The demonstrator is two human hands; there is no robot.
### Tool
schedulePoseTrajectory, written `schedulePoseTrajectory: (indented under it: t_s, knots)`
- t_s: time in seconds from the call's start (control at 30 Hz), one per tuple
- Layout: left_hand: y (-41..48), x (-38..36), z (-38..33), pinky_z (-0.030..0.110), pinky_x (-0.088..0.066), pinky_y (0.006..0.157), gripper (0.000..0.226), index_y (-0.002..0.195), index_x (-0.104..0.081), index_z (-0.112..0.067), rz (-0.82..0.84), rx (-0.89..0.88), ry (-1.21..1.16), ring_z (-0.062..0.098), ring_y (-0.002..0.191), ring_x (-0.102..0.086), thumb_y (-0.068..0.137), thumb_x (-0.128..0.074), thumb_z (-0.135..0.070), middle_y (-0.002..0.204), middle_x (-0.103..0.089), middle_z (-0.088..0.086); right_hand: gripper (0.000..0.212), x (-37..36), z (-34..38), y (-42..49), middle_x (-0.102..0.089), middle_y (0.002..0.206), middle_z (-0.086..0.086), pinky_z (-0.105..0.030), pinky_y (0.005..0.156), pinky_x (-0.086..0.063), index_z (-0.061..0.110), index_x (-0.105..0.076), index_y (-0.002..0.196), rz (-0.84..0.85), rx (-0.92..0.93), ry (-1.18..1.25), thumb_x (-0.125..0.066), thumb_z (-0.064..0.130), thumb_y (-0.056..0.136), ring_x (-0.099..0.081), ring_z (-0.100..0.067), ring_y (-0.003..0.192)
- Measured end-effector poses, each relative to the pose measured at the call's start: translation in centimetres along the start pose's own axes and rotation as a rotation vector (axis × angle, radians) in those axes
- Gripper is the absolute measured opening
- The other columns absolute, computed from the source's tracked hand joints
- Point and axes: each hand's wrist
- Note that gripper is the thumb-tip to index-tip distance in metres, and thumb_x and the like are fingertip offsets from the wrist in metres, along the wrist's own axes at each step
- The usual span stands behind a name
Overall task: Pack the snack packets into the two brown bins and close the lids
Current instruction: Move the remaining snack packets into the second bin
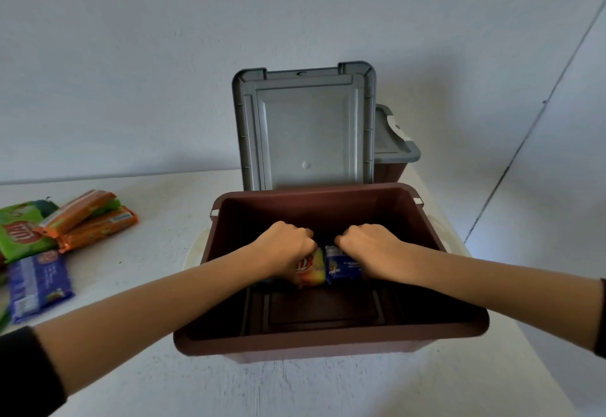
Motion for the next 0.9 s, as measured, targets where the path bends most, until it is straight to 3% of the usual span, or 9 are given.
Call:
schedulePoseTrajectory:
  t_s: [0.2, 0.4, 0.53, 0.67, 0.77, 0.9]
  knots:
    - [0.0, -0.3, 0.0, 0.031, -0.045, 0.073, 0.061, 0.125, -0.052, -0.012, -0.027, 0.029, -0.038, 0.025, 0.102, -0.06, 0.077, -0.068, -0.044, 0.119, -0.058, 0.007, 0.034, 0.0, -0.4, 0.4, -0.057, 0.114, -0.014, -0.033, 0.068, -0.041, 0.005, -0.059, 0.107, -0.037, 0.016, 0.051, -0.07, 0.007, 0.075, -0.06, -0.032, 0.099]
    - [0.0, -0.5, -0.1, 0.034, -0.048, 0.079, 0.054, 0.12, -0.055, -0.009, -0.021, 0.029, -0.093, 0.026, 0.101, -0.06, 0.077, -0.069, -0.04, 0.117, -0.058, 0.009, 0.027, -0.2, 0.2, 0.4, -0.055, 0.118, -0.014, -0.037, 0.078, -0.046, 0.001, -0.059, 0.111, -0.032, 0.078, -0.019, -0.058, 0.006, 0.084, -0.058, -0.034, 0.106]
    - [-0.2, -0.5, 0.6, 0.033, -0.049, 0.077, 0.052, 0.12, -0.059, -0.013, -0.038, 0.034, -0.193, 0.023, 0.099, -0.061, 0.079, -0.066, -0.042, 0.114, -0.062, 0.006, 0.044, 0.1, -0.4, 0.3, -0.056, 0.121, -0.009, -0.034, 0.075, -0.045, 0.011, -0.058, 0.12, -0.027, 0.039, 0.027, -0.069, 0.021, 0.079, -0.058, -0.03, 0.107]
    - [-1.7, 1.0, 2.6, 0.027, -0.051, 0.087, 0.047, 0.121, -0.061, -0.012, -0.136, 0.107, -0.585, 0.012, 0.099, -0.063, 0.081, -0.067, -0.037, 0.115, -0.066, 0.002, 0.062, 1.9, -1.1, -0.2, -0.059, 0.125, -0.004, -0.035, 0.083, -0.049, 0.021, -0.051, 0.132, -0.082, 0.01, 0.192, -0.07, 0.041, 0.077, -0.057, -0.024, 0.112]
    - [-4.0, 2.6, 4.9, 0.012, -0.043, 0.084, 0.036, 0.115, -0.065, -0.009, -0.271, 0.192, -0.757, 0.008, 0.097, -0.064, 0.084, -0.065, -0.029, 0.111, -0.069, 0.004, 0.05, 4.9, -0.9, 0.0, -0.066, 0.113, 0.004, -0.027, 0.074, -0.047, 0.028, -0.056, 0.127, -0.184, 0.02, 0.36, -0.068, 0.04, 0.08, -0.062, -0.014, 0.098]
    - [-8.8, 2.7, 8.6, 0.017, -0.05, 0.082, 0.026, 0.106, -0.07, -0.009, -0.436, 0.358, -0.824, 0.014, 0.088, -0.068, 0.085, -0.064, -0.022, 0.101, -0.072, 0.007, 0.034, 9.8, 1.7, 1.9, -0.068, 0.097, 0.011, -0.028, 0.074, -0.051, 0.026, -0.063, 0.114, -0.352, 0.083, 0.518, -0.068, 0.034, 0.081, -0.06, -0.006, 0.081]
Point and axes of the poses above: each hand's wrist, its own y-axis towards the middle knuckle, its own x-axis out of the back of the hand, z = x × y
